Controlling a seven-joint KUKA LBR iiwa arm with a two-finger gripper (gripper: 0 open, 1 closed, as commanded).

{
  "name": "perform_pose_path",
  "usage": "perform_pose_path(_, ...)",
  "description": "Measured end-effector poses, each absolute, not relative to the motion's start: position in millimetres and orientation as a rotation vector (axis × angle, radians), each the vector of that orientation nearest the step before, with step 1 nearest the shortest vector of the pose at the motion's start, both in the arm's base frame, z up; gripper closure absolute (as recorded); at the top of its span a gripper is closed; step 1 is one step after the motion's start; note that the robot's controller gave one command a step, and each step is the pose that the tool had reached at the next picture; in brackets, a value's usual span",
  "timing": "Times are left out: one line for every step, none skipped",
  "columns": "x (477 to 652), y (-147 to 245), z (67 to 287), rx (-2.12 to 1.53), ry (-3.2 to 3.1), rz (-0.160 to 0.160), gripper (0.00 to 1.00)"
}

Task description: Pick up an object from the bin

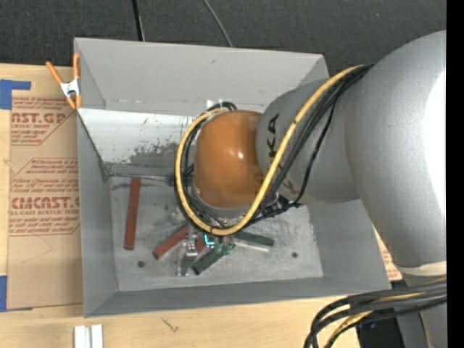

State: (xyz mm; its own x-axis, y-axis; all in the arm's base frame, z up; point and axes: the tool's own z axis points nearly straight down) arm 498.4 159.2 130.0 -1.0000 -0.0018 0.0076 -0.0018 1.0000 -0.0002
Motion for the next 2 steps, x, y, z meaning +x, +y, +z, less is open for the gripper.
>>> perform_pose_path(500.6,158.7,133.6,0.001,-3.141,-0.002,0.00)
perform_pose_path(502.8,158.2,129.9,-0.010,-3.145,-0.004,0.00)
